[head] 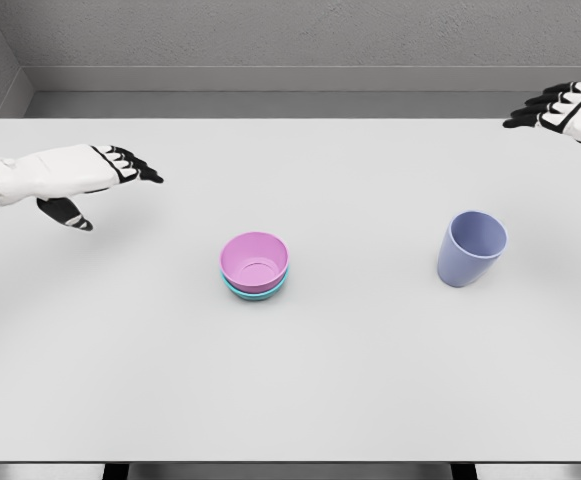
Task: Stacking bowl and cup with both arms
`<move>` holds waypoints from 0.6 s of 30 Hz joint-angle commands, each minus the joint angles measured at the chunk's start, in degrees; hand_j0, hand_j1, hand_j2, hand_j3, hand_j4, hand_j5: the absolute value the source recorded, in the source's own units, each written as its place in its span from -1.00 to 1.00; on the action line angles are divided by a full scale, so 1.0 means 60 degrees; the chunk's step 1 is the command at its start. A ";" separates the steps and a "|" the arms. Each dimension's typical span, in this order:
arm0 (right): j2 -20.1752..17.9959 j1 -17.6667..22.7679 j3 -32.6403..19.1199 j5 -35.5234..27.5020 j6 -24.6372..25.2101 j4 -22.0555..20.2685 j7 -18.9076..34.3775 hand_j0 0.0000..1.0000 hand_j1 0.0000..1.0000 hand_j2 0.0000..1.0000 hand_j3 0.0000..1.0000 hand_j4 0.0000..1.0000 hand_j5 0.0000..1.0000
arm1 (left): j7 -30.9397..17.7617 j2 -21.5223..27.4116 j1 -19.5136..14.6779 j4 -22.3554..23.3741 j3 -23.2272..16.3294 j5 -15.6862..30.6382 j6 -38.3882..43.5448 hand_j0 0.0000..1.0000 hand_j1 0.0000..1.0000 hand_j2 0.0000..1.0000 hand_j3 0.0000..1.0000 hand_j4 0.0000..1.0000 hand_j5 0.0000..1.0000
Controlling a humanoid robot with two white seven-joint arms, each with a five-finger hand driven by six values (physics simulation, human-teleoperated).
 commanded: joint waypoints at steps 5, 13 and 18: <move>0.0289 -0.0117 0.1070 0.0527 0.0134 -0.0018 0.0045 1.00 1.00 1.00 1.00 1.00 1.00 | 0.0001 -0.0014 0.0000 0.0049 0.0073 0.0103 0.0021 1.00 1.00 1.00 1.00 1.00 1.00; 0.0172 -0.0777 0.1040 0.0425 0.0013 -0.0164 0.0045 1.00 1.00 1.00 1.00 1.00 1.00 | -0.0013 -0.0072 0.0220 0.0093 0.0307 0.0088 0.0021 1.00 1.00 1.00 1.00 1.00 1.00; -0.0077 0.0088 0.1084 0.0366 0.0013 -0.1277 0.0045 1.00 1.00 1.00 1.00 1.00 1.00 | -0.0028 -0.0087 0.0498 -0.0023 0.0659 0.0045 0.0021 1.00 1.00 1.00 1.00 1.00 1.00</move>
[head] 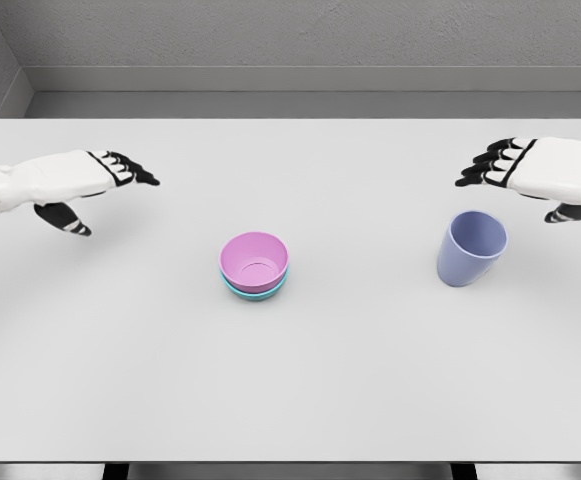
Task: Stacking bowl and cup with both arms
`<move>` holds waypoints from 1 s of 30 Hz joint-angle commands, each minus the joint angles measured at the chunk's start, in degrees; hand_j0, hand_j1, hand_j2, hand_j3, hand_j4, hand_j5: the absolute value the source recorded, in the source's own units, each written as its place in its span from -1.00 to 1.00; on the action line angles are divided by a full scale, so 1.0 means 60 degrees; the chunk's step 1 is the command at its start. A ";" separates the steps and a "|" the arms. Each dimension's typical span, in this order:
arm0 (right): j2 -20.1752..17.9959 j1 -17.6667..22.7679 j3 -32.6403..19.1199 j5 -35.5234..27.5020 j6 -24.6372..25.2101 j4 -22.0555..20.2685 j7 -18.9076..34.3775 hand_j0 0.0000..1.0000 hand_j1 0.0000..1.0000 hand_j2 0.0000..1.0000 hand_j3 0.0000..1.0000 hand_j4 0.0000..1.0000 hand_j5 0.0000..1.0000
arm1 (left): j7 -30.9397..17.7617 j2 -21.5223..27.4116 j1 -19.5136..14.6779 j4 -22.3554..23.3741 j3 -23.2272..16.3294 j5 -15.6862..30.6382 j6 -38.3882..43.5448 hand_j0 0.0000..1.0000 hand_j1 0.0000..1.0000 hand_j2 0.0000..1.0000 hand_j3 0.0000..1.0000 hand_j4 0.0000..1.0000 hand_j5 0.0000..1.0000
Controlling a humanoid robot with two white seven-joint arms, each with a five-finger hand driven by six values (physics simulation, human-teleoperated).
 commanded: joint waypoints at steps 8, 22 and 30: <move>-0.0215 0.0278 -0.0006 -0.0083 0.0019 -0.0594 -0.0005 1.00 1.00 1.00 1.00 1.00 1.00 | -0.0008 -0.0025 0.0059 -0.0013 0.0258 0.0006 0.0022 1.00 1.00 1.00 1.00 1.00 1.00; 0.0048 0.0498 0.0682 -0.0083 0.0019 0.0051 -0.0005 1.00 1.00 1.00 1.00 1.00 1.00 | -0.0022 -0.0406 0.0088 0.0046 0.0258 -0.0404 0.0022 1.00 1.00 1.00 1.00 1.00 1.00; 0.0297 0.0396 0.0799 -0.0069 0.0019 0.0461 -0.0005 1.00 1.00 1.00 1.00 1.00 1.00 | -0.0022 -0.0377 0.0088 0.0060 0.0258 -0.0404 0.0022 1.00 1.00 1.00 1.00 1.00 1.00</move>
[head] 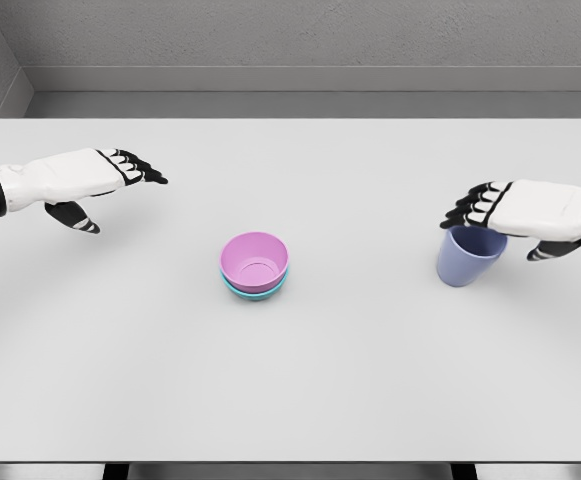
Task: Stacking bowl and cup with both arms
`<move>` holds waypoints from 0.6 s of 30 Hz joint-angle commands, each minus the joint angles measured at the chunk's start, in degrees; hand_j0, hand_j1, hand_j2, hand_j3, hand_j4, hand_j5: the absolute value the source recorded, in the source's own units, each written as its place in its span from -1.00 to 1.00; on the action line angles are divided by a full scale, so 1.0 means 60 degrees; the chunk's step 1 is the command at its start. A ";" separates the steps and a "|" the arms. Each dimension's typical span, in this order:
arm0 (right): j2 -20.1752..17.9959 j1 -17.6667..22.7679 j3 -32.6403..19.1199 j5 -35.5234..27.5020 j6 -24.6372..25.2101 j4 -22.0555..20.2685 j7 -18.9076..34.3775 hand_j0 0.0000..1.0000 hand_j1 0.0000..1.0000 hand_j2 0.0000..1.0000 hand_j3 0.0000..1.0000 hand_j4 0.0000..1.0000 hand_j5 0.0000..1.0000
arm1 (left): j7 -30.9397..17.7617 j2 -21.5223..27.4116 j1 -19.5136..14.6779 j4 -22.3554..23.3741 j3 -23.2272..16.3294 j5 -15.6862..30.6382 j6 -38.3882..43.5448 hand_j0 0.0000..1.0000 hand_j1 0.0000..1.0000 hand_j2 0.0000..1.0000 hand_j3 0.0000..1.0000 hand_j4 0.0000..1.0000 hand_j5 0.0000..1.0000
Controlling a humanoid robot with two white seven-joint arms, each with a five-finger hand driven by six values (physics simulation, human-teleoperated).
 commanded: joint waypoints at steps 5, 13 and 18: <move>0.0345 -0.0571 0.0683 0.0004 0.0024 0.0363 -0.0004 1.00 1.00 1.00 1.00 1.00 1.00 | 0.0004 0.0014 0.0000 -0.0013 0.0007 -0.0080 0.0021 1.00 1.00 1.00 1.00 1.00 1.00; 0.0388 -0.0601 0.0976 0.0004 0.0024 0.0509 -0.0004 1.00 1.00 1.00 1.00 1.00 1.00 | 0.0004 0.0058 0.0000 -0.0027 0.0022 -0.0183 0.0021 1.00 1.00 1.00 1.00 1.00 1.00; 0.0359 -0.0615 0.0991 0.0004 0.0024 0.0509 -0.0004 0.93 0.93 0.93 0.93 0.93 0.93 | 0.0004 0.0073 0.0000 -0.0071 0.0037 -0.0183 0.0021 1.00 1.00 1.00 1.00 1.00 1.00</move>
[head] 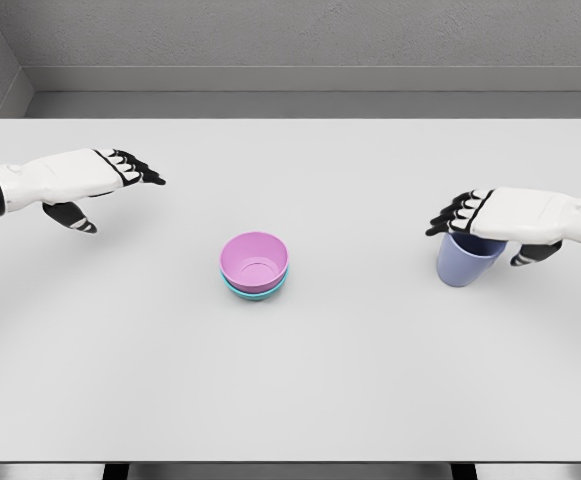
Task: Stacking bowl and cup with both arms
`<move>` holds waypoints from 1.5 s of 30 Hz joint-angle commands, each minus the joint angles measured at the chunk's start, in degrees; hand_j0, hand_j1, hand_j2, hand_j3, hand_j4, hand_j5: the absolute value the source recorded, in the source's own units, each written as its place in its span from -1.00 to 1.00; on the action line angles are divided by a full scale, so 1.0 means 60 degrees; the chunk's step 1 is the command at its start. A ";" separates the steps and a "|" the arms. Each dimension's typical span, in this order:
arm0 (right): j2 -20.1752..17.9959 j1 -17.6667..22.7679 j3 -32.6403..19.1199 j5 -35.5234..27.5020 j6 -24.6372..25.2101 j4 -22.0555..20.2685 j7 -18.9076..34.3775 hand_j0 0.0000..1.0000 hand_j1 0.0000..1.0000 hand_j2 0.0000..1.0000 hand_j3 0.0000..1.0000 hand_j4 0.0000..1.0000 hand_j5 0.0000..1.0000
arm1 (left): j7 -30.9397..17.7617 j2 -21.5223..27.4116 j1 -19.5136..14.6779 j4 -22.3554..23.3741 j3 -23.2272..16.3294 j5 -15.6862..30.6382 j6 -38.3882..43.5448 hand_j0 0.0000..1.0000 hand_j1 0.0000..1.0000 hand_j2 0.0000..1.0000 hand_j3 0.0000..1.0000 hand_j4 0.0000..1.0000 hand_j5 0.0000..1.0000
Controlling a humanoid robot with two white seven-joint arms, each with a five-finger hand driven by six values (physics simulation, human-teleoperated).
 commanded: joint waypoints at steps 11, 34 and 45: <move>-0.0011 -0.0146 0.0008 -0.0019 0.0017 -0.0037 0.0002 0.36 0.36 0.36 0.36 0.36 0.36 | 0.0004 0.0053 0.0015 -0.0012 0.0086 0.0065 0.0021 1.00 1.00 1.00 1.00 1.00 1.00; -0.0011 -0.0894 -0.0255 -0.0165 0.0017 -0.1004 0.0002 0.36 0.36 0.36 0.36 0.36 0.36 | 0.0004 0.0082 0.0015 -0.0012 0.0130 0.0050 0.0021 1.00 1.00 1.00 1.00 1.00 1.00; 0.0443 -0.1245 -0.0255 -0.0239 0.0017 -0.1795 0.0002 0.36 0.36 0.36 0.36 0.36 0.36 | 0.0005 0.0156 0.0029 -0.0056 0.0130 0.0050 0.0021 1.00 1.00 1.00 1.00 1.00 1.00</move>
